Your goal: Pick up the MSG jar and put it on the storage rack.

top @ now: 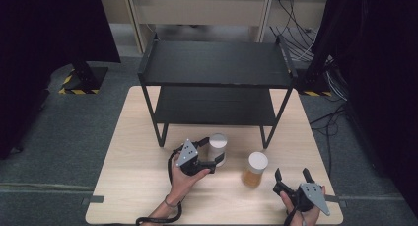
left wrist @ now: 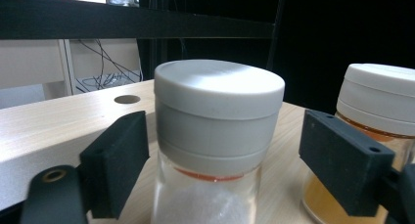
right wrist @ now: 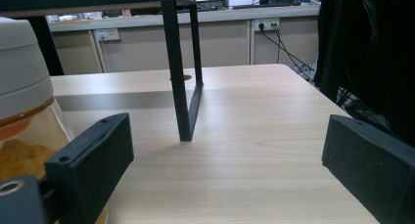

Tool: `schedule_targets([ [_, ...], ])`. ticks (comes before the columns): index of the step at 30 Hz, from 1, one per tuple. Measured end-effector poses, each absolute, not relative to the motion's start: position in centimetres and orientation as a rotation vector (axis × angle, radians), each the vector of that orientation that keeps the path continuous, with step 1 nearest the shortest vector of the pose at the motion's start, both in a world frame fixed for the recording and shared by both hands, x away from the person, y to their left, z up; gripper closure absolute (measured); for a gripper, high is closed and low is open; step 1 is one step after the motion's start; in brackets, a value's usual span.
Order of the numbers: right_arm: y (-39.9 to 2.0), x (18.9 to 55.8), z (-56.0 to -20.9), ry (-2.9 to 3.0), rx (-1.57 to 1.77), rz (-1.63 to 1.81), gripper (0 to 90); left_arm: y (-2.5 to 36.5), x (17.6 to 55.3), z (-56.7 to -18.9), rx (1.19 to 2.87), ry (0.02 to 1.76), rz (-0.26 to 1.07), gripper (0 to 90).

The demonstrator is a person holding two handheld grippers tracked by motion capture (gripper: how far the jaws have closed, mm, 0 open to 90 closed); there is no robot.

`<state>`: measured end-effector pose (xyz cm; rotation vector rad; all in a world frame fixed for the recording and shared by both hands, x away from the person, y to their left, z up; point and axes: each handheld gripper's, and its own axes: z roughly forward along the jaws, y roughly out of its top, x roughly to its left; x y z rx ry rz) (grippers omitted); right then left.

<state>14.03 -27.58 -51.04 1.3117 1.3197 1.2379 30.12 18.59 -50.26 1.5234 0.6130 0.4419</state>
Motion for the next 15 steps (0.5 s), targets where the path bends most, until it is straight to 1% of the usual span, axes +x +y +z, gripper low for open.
schedule_targets([
  [12, -27.60, 14.03, -51.06, 1.321, 1.308, 1.238, 5.1, 18.40, 30.70, -50.59, 1.507, 0.631, 0.432, 31.6],
  [15, -27.58, 14.04, -51.03, 1.324, 1.308, 1.236, 5.0, 18.25, 30.51, -50.75, 1.502, 0.628, 0.447, 32.0],
])
